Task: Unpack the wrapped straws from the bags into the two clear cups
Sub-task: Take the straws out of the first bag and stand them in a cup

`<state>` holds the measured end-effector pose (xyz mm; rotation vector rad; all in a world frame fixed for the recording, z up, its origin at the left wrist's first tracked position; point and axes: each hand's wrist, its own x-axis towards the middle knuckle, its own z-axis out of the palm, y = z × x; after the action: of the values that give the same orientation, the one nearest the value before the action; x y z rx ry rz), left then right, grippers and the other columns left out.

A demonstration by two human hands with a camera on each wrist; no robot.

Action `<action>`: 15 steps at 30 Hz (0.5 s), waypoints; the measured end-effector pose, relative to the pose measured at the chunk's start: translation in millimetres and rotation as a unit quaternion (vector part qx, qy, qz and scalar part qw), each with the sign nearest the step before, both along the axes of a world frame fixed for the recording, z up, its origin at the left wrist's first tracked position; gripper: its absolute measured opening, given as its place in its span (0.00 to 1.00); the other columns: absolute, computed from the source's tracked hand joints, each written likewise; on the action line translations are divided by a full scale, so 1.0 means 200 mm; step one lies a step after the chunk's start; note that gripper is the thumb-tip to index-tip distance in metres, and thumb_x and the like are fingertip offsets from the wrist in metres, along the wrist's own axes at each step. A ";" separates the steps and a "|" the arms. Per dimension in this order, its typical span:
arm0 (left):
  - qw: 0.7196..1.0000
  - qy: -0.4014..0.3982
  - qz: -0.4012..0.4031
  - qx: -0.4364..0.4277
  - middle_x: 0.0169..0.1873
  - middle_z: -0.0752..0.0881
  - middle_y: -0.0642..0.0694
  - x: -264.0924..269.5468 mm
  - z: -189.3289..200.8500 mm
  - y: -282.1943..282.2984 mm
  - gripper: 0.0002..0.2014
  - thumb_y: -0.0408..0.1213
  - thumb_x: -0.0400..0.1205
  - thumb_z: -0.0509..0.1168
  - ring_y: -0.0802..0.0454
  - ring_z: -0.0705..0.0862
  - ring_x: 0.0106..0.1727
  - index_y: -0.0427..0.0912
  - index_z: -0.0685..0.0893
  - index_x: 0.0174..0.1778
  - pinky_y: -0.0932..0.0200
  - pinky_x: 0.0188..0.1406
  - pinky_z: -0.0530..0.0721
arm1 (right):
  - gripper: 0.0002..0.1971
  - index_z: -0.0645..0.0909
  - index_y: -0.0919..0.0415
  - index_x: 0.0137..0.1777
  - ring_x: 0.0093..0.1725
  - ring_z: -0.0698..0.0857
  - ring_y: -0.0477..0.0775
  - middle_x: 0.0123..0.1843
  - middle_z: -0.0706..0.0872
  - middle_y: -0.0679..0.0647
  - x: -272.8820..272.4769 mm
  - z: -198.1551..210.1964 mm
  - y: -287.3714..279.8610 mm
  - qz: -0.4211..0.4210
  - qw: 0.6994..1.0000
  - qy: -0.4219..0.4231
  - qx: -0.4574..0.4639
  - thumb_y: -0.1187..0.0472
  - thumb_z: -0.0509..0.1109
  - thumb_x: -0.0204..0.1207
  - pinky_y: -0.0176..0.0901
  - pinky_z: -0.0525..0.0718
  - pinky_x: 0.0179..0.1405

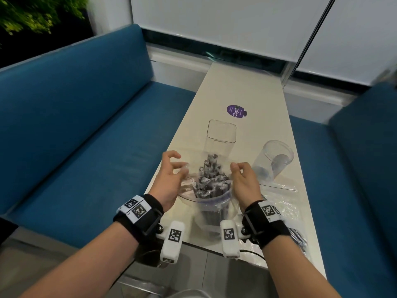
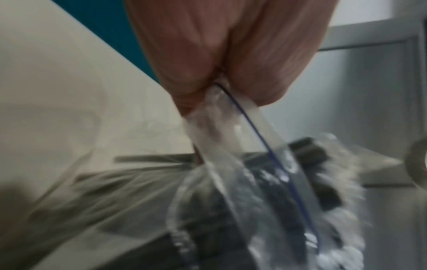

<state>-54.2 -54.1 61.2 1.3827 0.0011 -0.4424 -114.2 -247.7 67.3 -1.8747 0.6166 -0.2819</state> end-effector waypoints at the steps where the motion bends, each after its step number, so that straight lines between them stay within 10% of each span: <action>1: 1.000 -0.022 -0.018 -0.001 0.58 0.83 0.46 -0.01 0.02 0.00 0.15 0.21 0.89 0.58 0.49 0.85 0.47 0.47 0.80 0.53 0.63 0.27 0.85 | 0.12 0.78 0.60 0.61 0.41 0.81 0.45 0.44 0.84 0.47 0.00 0.02 0.00 -0.005 1.000 -0.007 0.017 0.52 0.59 0.92 0.42 0.76 0.37; 3: 0.998 -0.039 -0.056 0.007 0.53 0.90 0.50 -0.03 0.05 0.01 0.20 0.17 0.87 0.55 0.54 0.89 0.46 0.43 0.88 0.46 0.66 0.34 0.87 | 0.13 0.78 0.61 0.61 0.43 0.82 0.45 0.45 0.84 0.48 0.00 0.02 -0.01 -0.005 0.999 -0.025 0.027 0.52 0.59 0.92 0.42 0.76 0.38; 6: 0.987 -0.069 -0.144 0.019 0.64 0.91 0.50 -0.01 0.01 0.08 0.19 0.34 0.80 0.65 0.55 0.89 0.64 0.43 0.88 0.68 0.55 0.63 0.87 | 0.11 0.77 0.57 0.61 0.43 0.84 0.45 0.45 0.86 0.46 -0.02 -0.01 0.00 -0.017 1.000 -0.022 0.015 0.51 0.59 0.92 0.46 0.79 0.44; 8: 0.967 -0.104 -0.226 0.059 0.77 0.82 0.55 -0.01 -0.04 0.16 0.40 0.50 0.71 0.76 0.60 0.78 0.79 0.51 0.76 0.82 0.53 0.80 0.74 | 0.07 0.75 0.53 0.62 0.40 0.85 0.49 0.44 0.88 0.48 -0.04 -0.04 0.01 -0.023 0.998 -0.031 0.050 0.53 0.60 0.92 0.49 0.82 0.45; 11: 0.921 -0.165 -0.320 0.151 0.77 0.69 0.72 -0.07 -0.08 0.18 0.63 0.43 0.60 0.89 0.88 0.70 0.72 0.61 0.56 0.86 0.79 0.76 0.66 | 0.07 0.73 0.49 0.65 0.34 0.88 0.44 0.44 0.89 0.54 -0.05 -0.08 0.04 0.003 0.993 -0.061 0.105 0.60 0.60 0.92 0.50 0.84 0.45; 15: 0.946 -0.212 -0.223 0.105 0.69 0.85 0.67 -0.09 -0.12 0.05 0.53 0.30 0.62 0.89 0.69 0.84 0.70 0.53 0.69 0.80 0.60 0.72 0.84 | 0.16 0.83 0.40 0.67 0.64 0.90 0.53 0.62 0.91 0.54 -0.07 -0.15 0.03 0.099 0.982 -0.052 0.155 0.60 0.65 0.86 0.57 0.86 0.67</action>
<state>-72.0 -43.2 37.4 1.6709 -0.6452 -0.5197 -128.1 -240.8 37.9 -1.5949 0.3759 -0.1424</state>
